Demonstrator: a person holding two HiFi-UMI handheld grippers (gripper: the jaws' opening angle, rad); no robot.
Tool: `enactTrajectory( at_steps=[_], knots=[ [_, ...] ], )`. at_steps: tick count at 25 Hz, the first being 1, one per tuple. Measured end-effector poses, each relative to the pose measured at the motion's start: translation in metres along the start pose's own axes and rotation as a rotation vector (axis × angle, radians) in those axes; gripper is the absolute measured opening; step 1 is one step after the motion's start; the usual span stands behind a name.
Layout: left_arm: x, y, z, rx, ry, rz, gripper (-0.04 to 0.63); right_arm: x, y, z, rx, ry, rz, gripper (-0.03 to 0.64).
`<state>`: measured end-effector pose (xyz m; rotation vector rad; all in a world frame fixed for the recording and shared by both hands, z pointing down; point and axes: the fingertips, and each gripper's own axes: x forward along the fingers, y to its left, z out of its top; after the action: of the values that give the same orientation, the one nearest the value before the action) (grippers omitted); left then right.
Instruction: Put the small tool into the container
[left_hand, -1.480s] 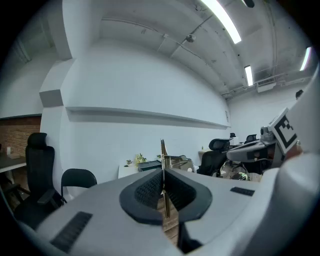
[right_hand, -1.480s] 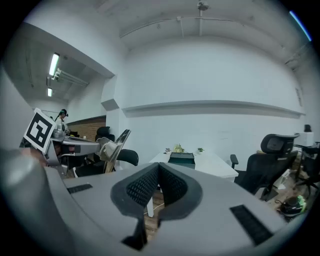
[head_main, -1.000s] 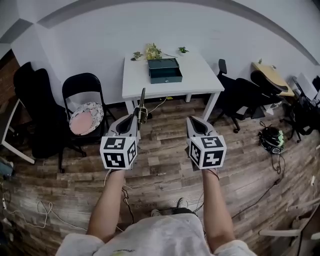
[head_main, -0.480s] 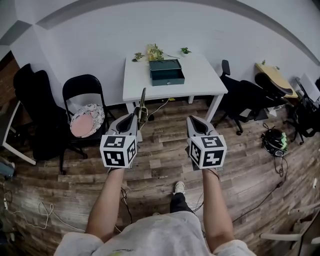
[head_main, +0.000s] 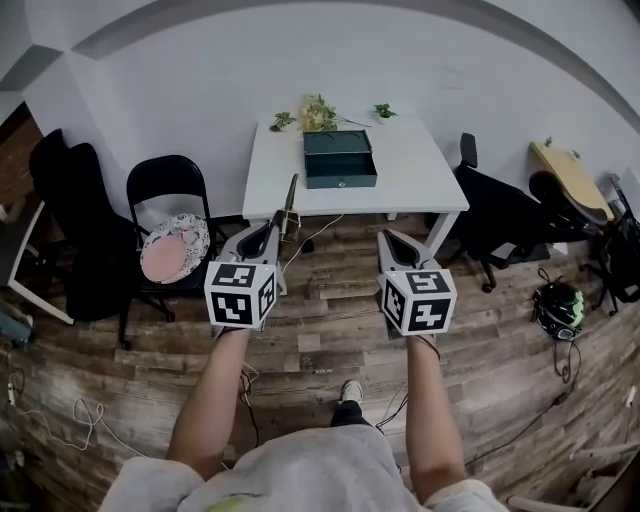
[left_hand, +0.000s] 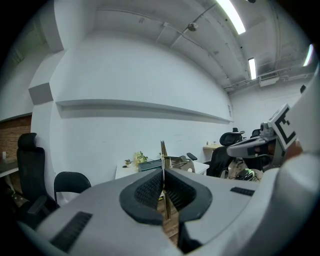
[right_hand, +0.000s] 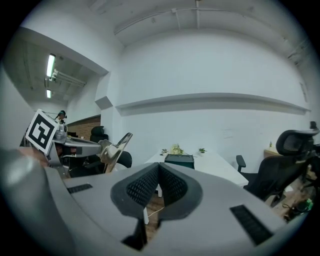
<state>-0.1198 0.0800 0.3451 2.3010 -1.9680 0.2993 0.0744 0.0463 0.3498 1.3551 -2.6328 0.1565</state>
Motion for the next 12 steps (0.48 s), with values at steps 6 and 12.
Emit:
enactTrajectory(
  at_steps=[6,12],
  knots=[
    [0.054,-0.005,0.018,-0.005,0.01,0.024,0.006,0.041,-0.045,0.016,-0.007,0.006,0.033,0.005],
    [0.086,-0.008,0.022,-0.014,0.025,0.048,0.006,0.067,-0.068,0.019,-0.012,0.018,0.069,0.005]
  ],
)
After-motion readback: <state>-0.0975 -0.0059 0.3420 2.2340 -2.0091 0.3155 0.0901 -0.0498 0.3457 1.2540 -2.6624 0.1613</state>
